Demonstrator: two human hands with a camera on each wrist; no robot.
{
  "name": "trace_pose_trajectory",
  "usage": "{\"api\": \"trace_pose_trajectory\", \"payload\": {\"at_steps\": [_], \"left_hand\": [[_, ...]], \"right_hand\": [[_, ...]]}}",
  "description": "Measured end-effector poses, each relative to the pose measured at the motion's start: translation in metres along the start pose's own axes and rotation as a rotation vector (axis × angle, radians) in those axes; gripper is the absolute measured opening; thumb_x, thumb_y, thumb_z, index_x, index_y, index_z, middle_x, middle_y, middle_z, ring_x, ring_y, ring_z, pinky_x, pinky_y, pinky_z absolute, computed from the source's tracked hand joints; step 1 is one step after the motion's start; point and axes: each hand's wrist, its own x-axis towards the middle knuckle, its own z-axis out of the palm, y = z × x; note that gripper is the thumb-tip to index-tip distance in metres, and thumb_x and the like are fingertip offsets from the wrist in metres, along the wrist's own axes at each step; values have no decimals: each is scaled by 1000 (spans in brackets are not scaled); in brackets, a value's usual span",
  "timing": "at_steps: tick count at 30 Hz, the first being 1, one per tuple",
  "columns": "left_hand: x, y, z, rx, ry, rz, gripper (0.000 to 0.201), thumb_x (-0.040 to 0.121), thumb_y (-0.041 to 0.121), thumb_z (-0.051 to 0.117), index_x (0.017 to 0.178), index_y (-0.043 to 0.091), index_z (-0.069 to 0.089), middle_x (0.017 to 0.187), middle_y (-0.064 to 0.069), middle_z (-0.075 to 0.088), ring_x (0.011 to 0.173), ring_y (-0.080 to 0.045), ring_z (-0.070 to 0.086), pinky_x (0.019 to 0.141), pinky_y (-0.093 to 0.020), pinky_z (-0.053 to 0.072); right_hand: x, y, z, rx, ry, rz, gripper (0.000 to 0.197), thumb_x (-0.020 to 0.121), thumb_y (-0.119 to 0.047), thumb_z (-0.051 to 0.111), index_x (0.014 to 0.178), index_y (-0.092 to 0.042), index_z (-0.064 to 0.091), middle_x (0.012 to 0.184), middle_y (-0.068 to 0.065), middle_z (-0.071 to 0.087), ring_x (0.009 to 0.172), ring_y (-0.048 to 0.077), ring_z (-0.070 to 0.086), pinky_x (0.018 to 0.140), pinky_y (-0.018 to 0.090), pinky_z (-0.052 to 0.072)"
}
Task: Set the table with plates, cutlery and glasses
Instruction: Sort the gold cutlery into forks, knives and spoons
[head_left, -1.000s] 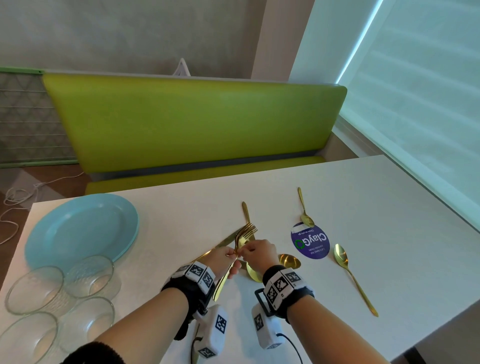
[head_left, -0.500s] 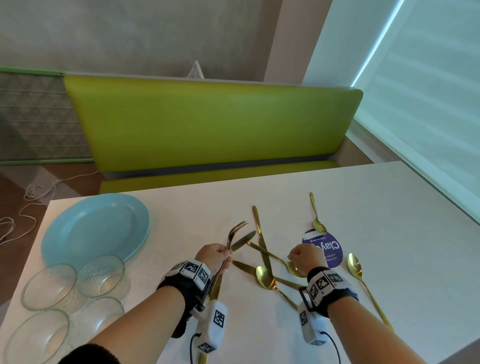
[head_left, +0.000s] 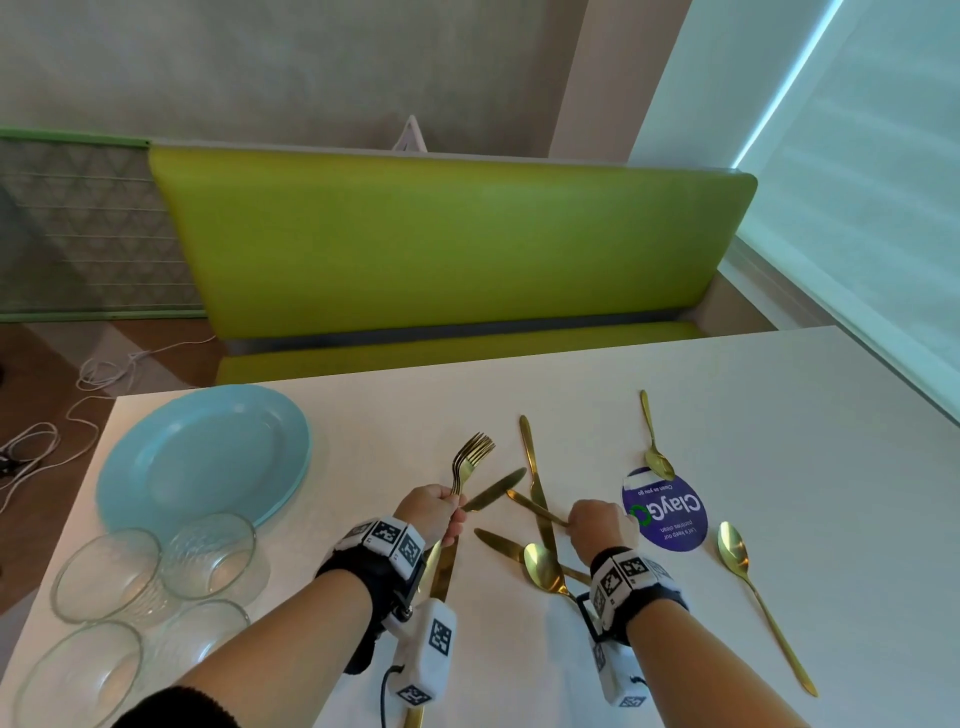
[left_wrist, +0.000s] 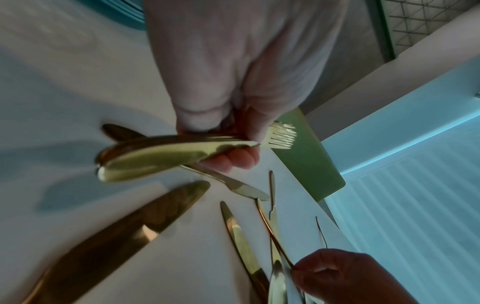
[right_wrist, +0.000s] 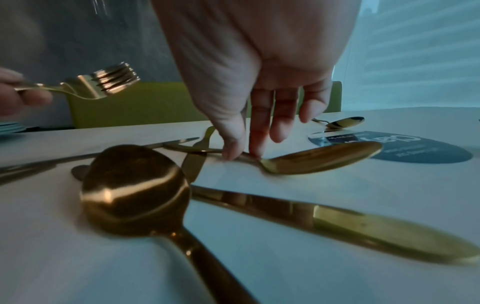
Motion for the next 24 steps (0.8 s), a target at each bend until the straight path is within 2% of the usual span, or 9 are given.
{"api": "trace_pose_trajectory", "payload": {"at_steps": [7,11,13,15,16,18,20,22,24], "left_hand": [[4,5,-5,182,8,35,13,97,14,45,99,6,56,68,-2,54,55,-12,48,51,-18,42],[8,7,-8,380,-26,27,30,84,5,49,113,11,56,85,-6,57,82,-26,58,72,-29,47],[4,10,-3,399,-98,28,30,74,2,51,101,12,57,79,-5,55,75,-22,55,66,-26,44],[-1,11,3,405,-185,35,25,61,6,53,84,11,57,68,-5,52,65,-19,49,62,-26,40],[-4,12,6,434,-213,33,22,56,7,52,77,11,56,64,-4,51,62,-18,45,59,-27,37],[-10,12,13,493,-255,35,12,56,5,53,61,15,52,58,-3,49,59,-18,41,56,-28,33],[-14,9,19,564,-286,52,18,61,3,58,54,17,49,63,-3,50,64,-18,43,59,-27,34],[-17,5,24,632,-297,74,13,67,6,63,63,16,54,75,-4,57,73,-18,49,66,-26,38],[-18,0,27,648,-307,88,11,67,12,66,75,16,60,84,-3,62,80,-17,53,74,-28,41]], "right_hand": [[2,3,-18,-143,71,-158,25,96,-19,45,115,-16,61,118,3,62,117,21,48,99,34,39],[-7,-5,-43,-201,189,-446,22,95,-18,47,107,-16,66,110,3,61,107,21,49,91,32,40],[-17,-17,-55,-278,296,-608,7,80,-24,70,85,-20,73,88,0,65,88,19,56,76,31,45],[-25,-28,-58,-399,321,-694,23,44,-31,90,52,-27,69,60,-8,61,63,13,59,54,26,46],[-25,-33,-56,-398,314,-714,27,35,-33,91,45,-29,67,56,-11,59,59,11,59,51,24,45],[-31,-41,-51,-431,335,-771,24,37,-36,89,46,-30,67,56,-12,59,61,10,60,53,23,45],[-42,-48,-54,-453,298,-846,10,59,-36,81,59,-30,72,64,-10,63,71,13,61,60,26,47],[-51,-51,-54,-482,228,-877,8,78,-29,68,78,-28,76,76,-5,67,84,18,62,69,32,47],[-57,-50,-53,-481,228,-882,3,70,-32,76,69,-29,75,67,-6,65,75,16,63,65,29,49]]}}
